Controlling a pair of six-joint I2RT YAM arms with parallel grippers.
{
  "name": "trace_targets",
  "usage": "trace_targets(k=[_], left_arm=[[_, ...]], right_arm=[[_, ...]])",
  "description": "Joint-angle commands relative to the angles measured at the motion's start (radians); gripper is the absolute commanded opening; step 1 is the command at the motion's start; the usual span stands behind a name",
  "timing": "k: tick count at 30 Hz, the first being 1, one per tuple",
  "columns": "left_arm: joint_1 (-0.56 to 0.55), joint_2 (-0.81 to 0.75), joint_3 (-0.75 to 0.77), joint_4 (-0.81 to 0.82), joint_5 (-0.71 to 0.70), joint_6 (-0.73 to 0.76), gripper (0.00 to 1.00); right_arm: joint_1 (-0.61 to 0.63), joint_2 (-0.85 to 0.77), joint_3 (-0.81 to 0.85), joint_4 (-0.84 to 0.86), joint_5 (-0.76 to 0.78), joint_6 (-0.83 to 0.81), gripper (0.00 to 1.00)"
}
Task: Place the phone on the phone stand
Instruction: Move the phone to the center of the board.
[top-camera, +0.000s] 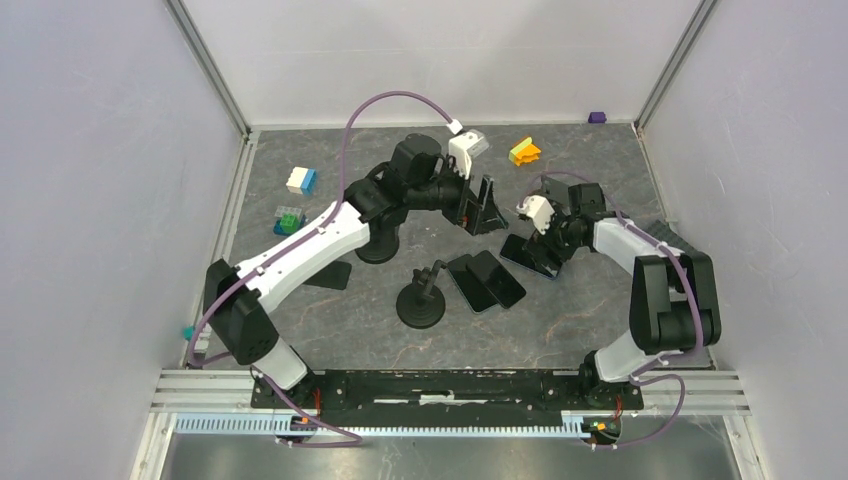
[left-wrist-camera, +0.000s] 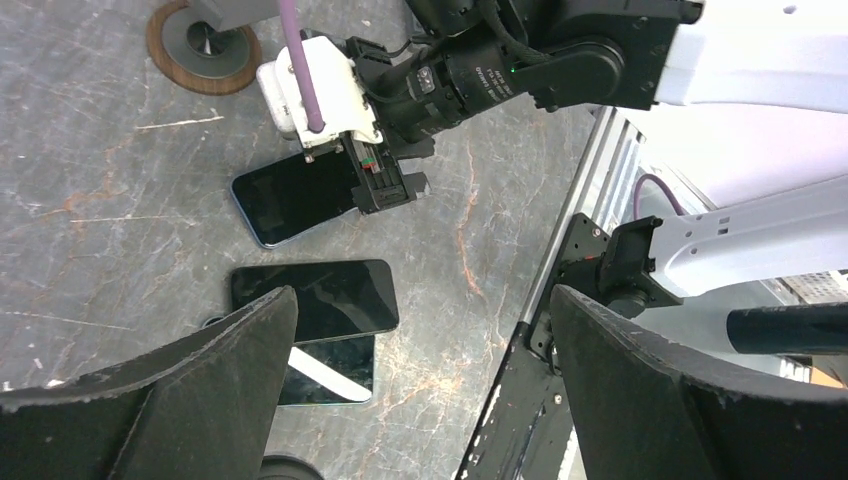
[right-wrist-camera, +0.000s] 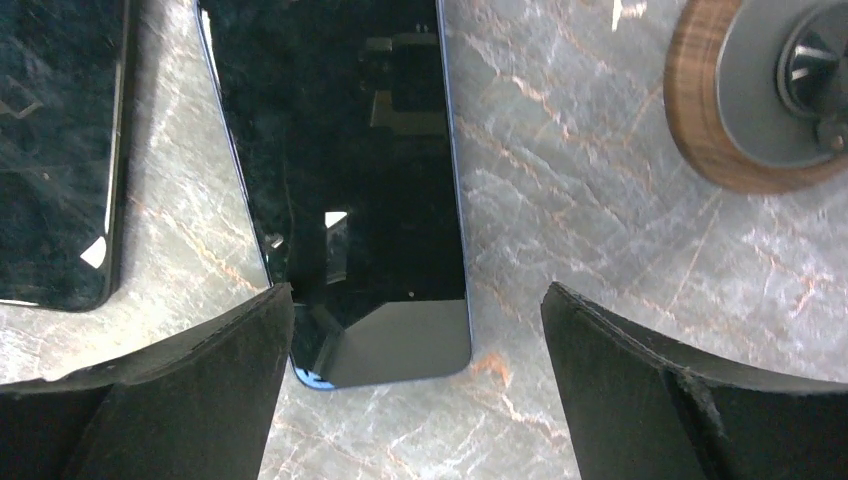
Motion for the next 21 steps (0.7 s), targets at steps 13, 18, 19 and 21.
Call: trace_targets(k=[13,18,19,21], left_arm=[[0.106,-0.070,-0.039,0.063,0.022,-0.020,0.99],[0.111,-0.065,-0.050,0.072,0.032,-0.026,0.99],[0.112,-0.063,-0.052,0.072,0.035,-0.026,0.99],[0.113,-0.065,-0.055,0.074,0.038,-0.025,0.99]], right_arm=[[0.053,0.109,0.017,-0.026,-0.069,-0.064,0.98],[0.053,0.125,0.021,-0.052,-0.079,-0.088,0.98],[0.053,0.132,0.030,-0.074,-0.098,-0.099,0.98],[0.053,0.137,0.042,-0.107,-0.133,-0.111,0.98]])
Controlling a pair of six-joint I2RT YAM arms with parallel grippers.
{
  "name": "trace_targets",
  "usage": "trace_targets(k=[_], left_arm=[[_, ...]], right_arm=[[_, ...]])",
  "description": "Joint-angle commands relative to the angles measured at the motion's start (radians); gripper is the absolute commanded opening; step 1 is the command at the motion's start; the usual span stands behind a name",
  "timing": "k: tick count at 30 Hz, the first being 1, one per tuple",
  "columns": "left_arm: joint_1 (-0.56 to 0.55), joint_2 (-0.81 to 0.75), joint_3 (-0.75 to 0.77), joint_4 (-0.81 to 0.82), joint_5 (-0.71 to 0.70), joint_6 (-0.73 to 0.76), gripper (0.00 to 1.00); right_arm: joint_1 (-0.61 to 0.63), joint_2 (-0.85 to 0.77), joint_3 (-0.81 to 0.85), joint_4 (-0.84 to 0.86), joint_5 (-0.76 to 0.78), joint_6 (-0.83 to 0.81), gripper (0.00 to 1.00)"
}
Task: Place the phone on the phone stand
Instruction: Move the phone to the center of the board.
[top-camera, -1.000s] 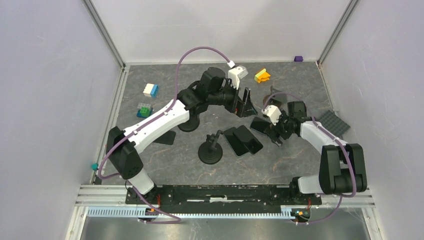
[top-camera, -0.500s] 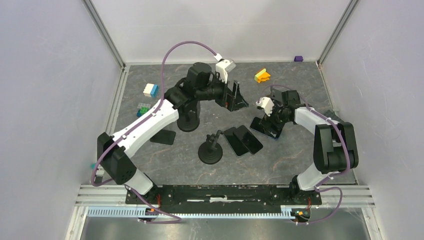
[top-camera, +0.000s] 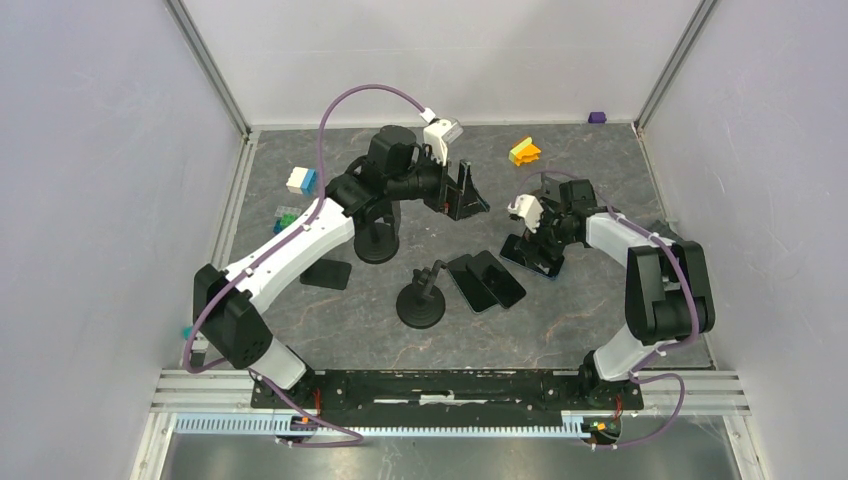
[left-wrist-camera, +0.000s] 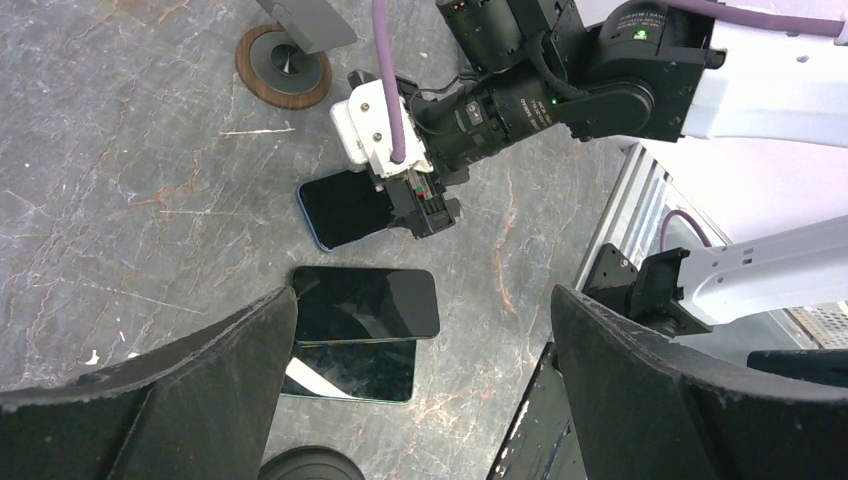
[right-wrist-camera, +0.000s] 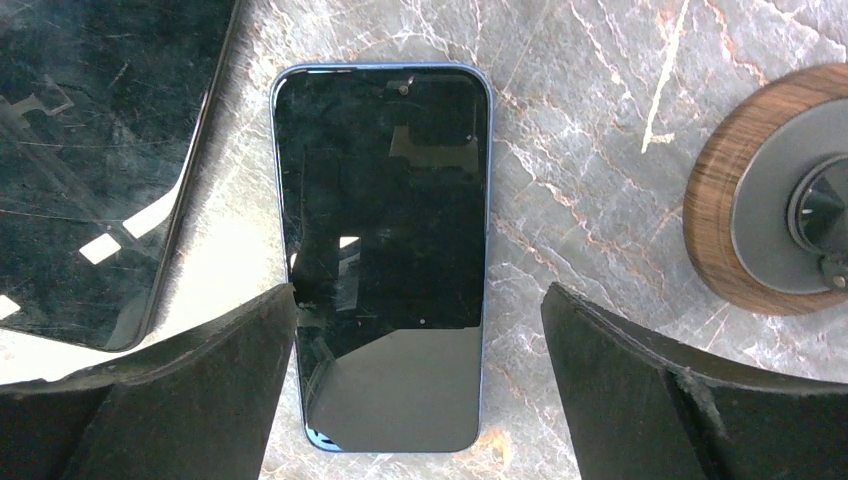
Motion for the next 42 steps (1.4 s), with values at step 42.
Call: trace_targets(k=[42], left_arm=[[0.026,-0.014,-0.059,0.071,0.044,-0.031,0.99]], right_arm=[[0.030,-0.061,-0.177,0.063,0.071,-0.012,0.98]])
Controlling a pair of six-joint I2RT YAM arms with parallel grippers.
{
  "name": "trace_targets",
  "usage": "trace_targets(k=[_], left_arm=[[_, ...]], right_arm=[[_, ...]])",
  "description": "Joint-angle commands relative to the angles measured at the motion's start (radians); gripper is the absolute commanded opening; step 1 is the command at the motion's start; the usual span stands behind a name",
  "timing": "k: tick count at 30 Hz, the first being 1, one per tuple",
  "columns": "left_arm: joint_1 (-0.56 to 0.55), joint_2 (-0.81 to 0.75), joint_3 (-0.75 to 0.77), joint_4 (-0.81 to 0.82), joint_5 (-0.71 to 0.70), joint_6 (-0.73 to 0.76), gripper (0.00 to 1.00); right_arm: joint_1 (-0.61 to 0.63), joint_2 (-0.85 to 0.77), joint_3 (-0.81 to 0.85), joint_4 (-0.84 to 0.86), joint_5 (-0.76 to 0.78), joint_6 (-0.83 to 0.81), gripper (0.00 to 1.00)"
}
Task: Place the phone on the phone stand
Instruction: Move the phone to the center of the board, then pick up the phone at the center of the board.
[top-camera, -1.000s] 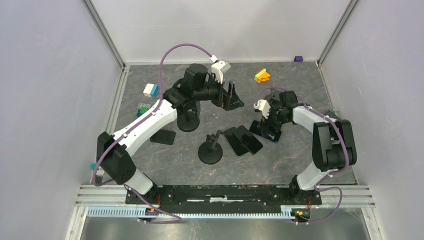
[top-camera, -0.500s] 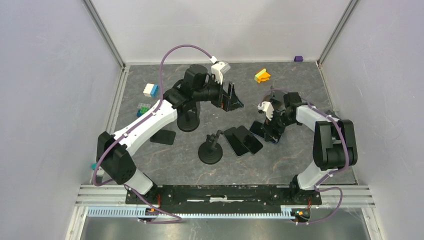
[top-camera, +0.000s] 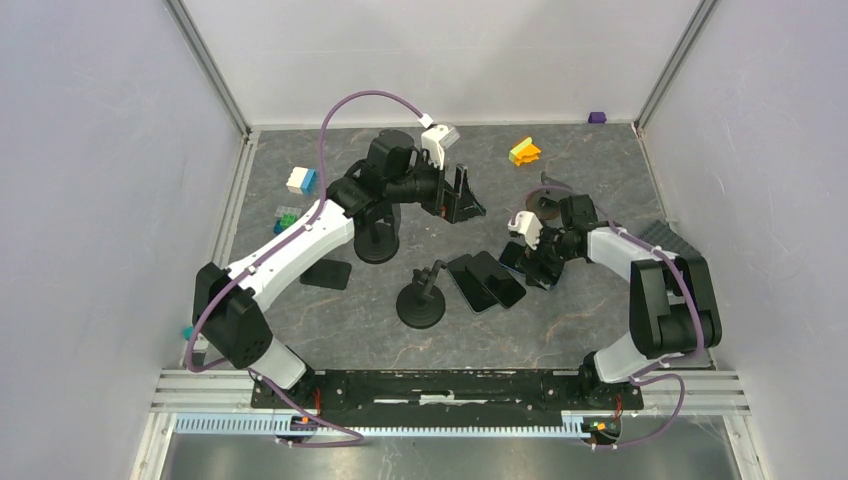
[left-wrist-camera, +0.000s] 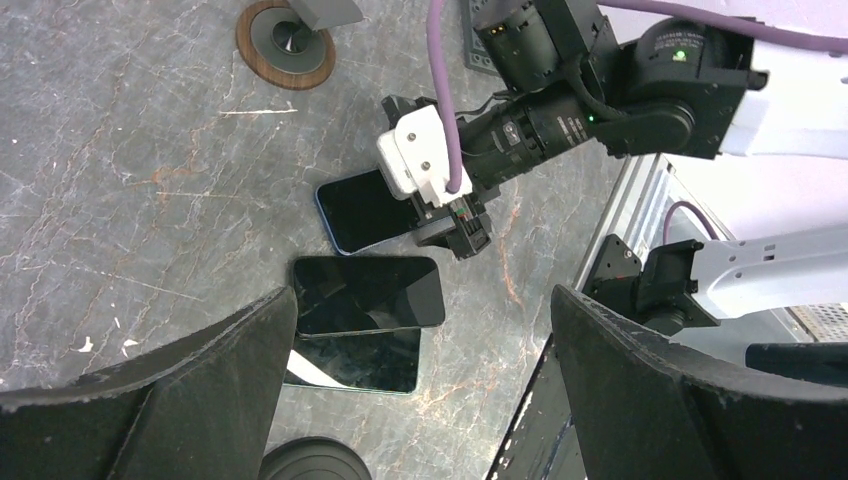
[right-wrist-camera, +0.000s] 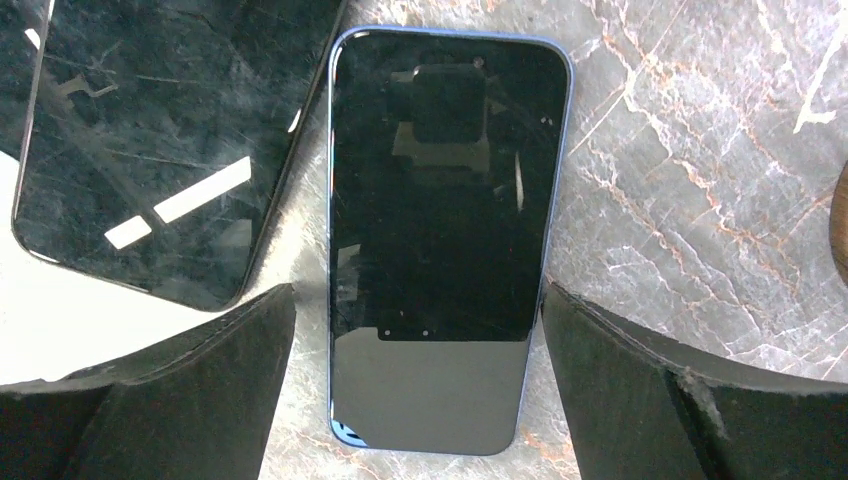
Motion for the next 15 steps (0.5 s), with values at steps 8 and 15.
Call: trace_targets(k=[8,15], left_arm=[[0.015,0.009,0.001,0.043,0.009,-0.032,0.99],[0.015,0.108,0.050,0.051,-0.002,-0.090,0.99]], right_arm=[[0.034,0.031,-0.108,0.108,0.165,0.029,0.72],[-0.044,0.072,-0.036,0.040,0.075,0.015,0.50]])
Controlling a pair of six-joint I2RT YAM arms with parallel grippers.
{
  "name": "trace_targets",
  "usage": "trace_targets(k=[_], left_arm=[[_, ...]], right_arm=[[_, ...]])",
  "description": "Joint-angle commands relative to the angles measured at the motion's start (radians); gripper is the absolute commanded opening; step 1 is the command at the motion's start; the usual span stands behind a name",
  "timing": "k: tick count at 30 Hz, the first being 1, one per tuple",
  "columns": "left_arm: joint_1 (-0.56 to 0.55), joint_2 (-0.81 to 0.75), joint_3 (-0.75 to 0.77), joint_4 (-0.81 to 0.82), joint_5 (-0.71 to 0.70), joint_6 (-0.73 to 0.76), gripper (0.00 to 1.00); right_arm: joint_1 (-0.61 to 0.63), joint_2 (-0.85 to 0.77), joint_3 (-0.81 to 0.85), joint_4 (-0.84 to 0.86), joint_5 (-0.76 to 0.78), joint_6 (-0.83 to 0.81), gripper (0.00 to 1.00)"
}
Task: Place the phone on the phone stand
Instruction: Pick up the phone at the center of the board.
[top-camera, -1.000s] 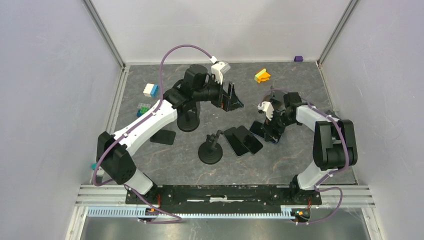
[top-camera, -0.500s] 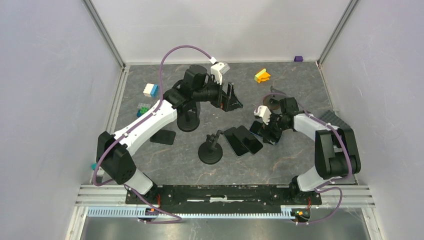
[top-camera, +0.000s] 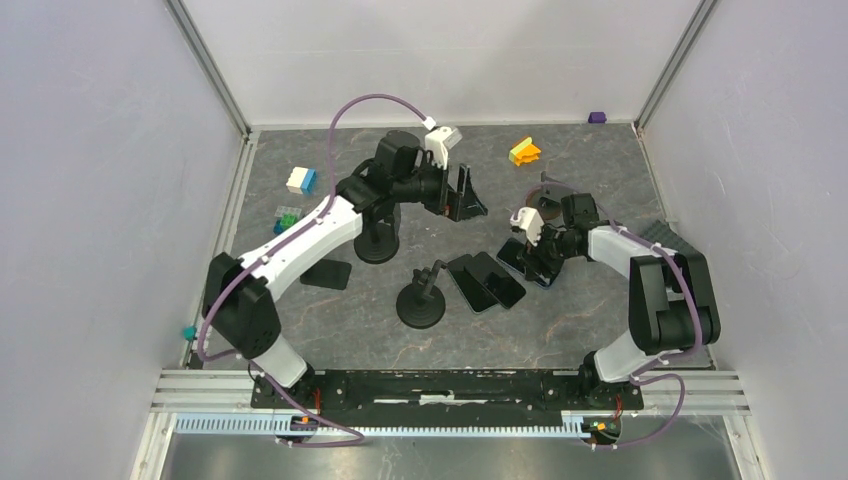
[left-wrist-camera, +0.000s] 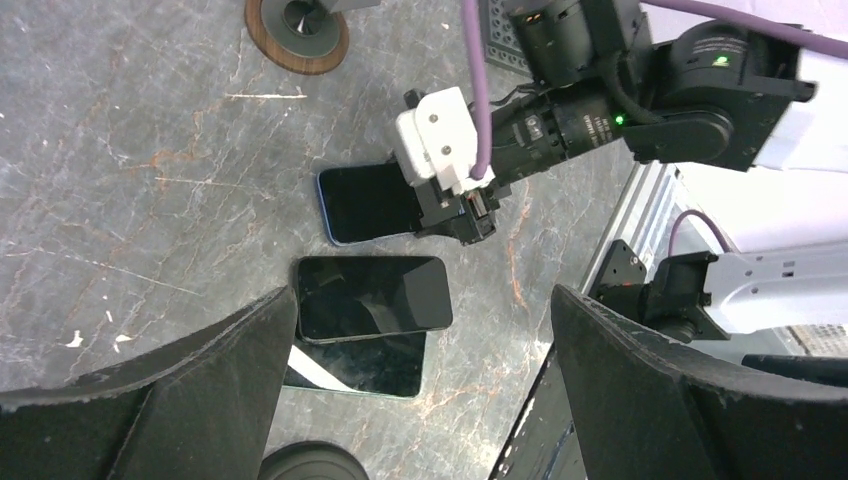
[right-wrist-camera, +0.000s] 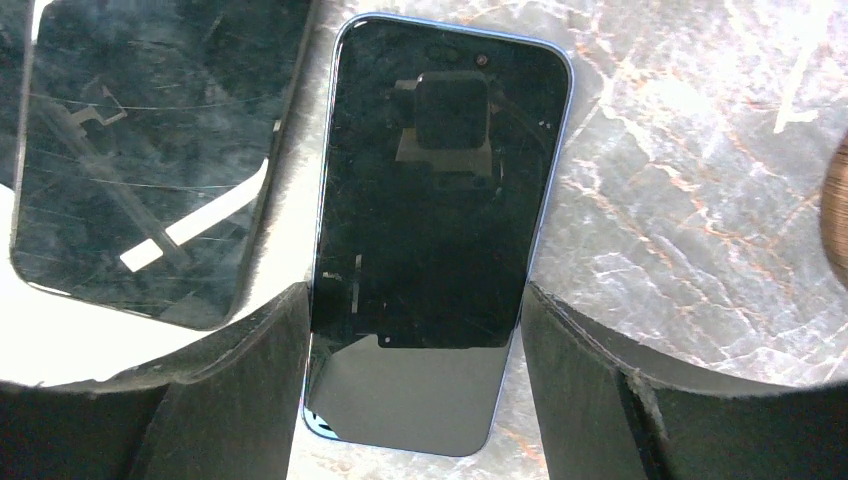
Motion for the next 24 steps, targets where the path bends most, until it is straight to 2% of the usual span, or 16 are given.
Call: trace_targets(k=[1,13,24], left_arm=[[0.004,0.097,0.074,0.029,-0.001,-0.077,0.98],[0.001,0.399,0.290,-0.022,0.039,-0.182,0.96],[-0.014,0.547,0.342,-0.041,0.078,-0.227,0.95]], right_arm=[[-0.062,0.079,-0.002,-0.023,0.062,-0.054,0.49],[-0.134,-0.025,-0.049,0.003,-0.061,-0.057,0.47],[-0.145,-0.119,-0.104,0.060,-0.142,-0.018,0.47]])
